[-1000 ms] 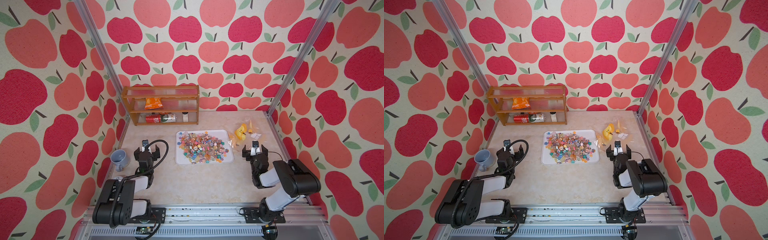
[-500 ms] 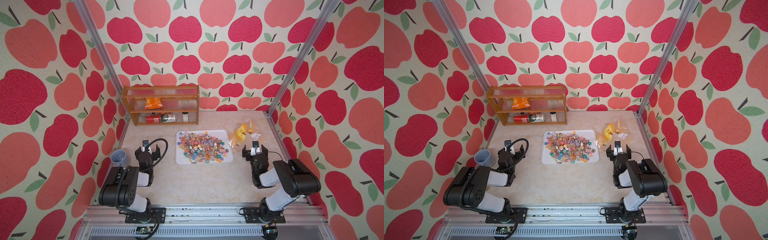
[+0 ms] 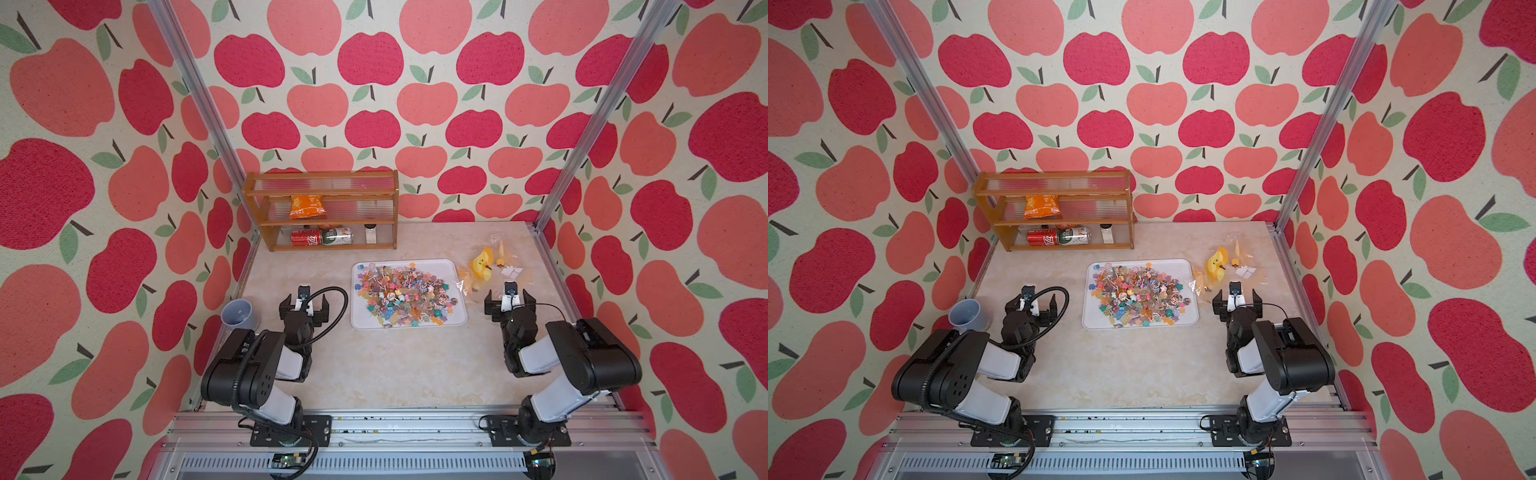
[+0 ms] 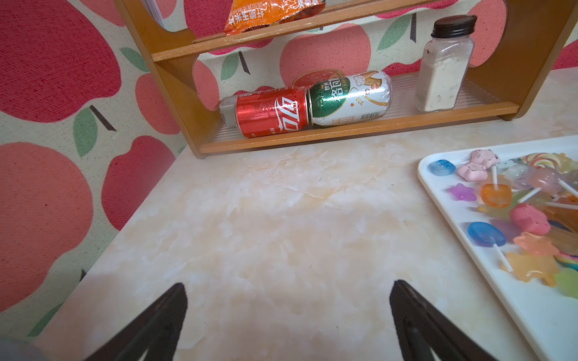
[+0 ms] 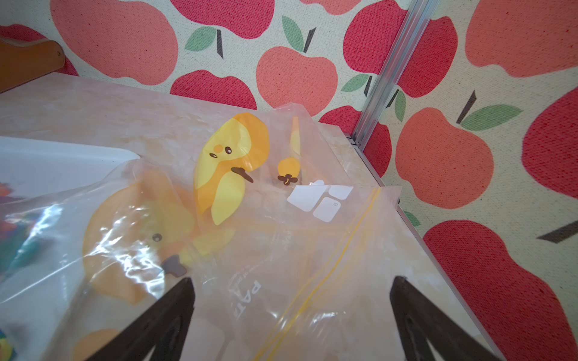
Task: Pour candies out of the ziploc bag
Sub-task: Reset both arms
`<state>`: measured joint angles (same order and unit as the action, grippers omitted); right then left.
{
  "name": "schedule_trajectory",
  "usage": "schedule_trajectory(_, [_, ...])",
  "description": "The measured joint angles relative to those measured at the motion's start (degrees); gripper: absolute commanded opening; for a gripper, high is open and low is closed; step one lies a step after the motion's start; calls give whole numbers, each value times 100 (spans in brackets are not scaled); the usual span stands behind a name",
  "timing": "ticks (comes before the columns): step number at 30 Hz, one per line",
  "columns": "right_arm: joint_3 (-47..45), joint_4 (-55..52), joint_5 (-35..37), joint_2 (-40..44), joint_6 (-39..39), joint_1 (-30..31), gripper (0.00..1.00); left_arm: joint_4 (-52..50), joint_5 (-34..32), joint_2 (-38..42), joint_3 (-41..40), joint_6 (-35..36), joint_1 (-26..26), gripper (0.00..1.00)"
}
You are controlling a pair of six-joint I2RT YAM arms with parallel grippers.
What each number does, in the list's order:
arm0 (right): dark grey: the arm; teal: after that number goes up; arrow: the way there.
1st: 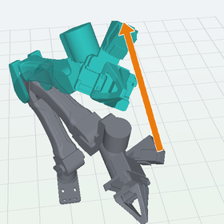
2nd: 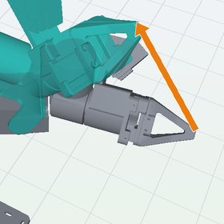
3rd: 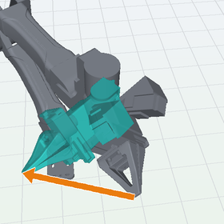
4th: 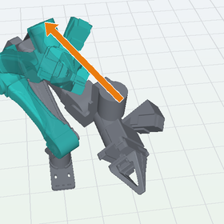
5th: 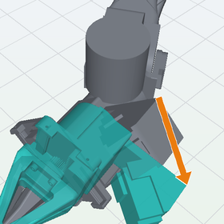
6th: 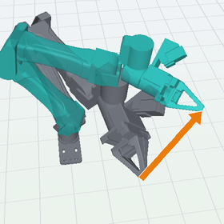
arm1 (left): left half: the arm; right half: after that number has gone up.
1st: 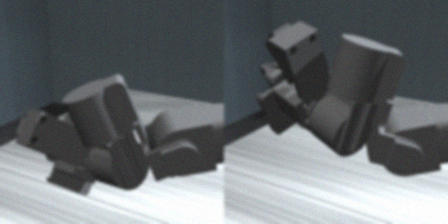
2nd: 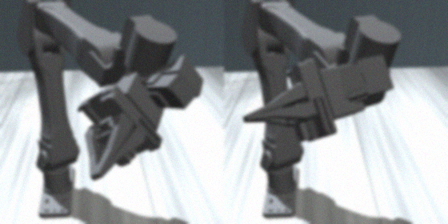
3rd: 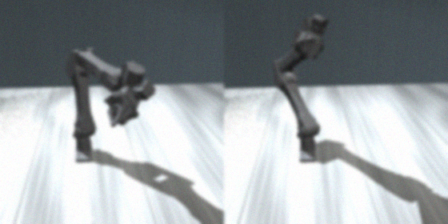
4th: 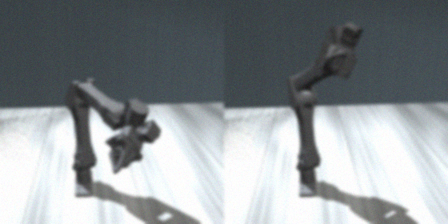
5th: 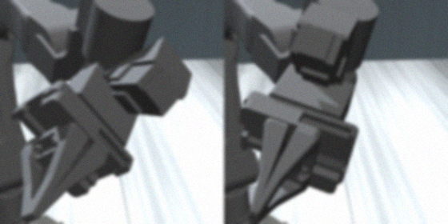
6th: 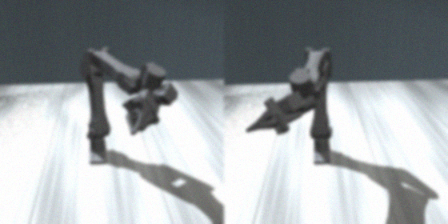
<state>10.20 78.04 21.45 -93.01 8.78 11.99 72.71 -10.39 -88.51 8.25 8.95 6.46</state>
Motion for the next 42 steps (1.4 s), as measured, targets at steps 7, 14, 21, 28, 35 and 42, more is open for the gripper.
schedule_trajectory(7, [146, 26, 4, -136, 0, -2, 99, -111, 341, -35, 153, -50, -345, 99])
schedule_trajectory(14, [595, -732, -22, -72, -94, -177, 99, -761, 769, -142, 520, -203, -616, 100])
schedule_trajectory(21, [973, -1550, -162, 55, -376, -503, 99, -1838, 1054, -142, 1360, -520, -973, 99])
schedule_trajectory(28, [973, -1775, -210, 55, -437, -498, 99, -2437, 1252, -142, 1467, -726, -1145, 99])
schedule_trajectory(35, [973, -1779, -210, 55, -437, -498, 99, -2592, 1340, -142, 1497, -824, -1222, 99])
schedule_trajectory(42, [973, -1775, -208, 55, -435, -485, 99, -2638, 1386, -142, 1497, -824, -1222, 99])
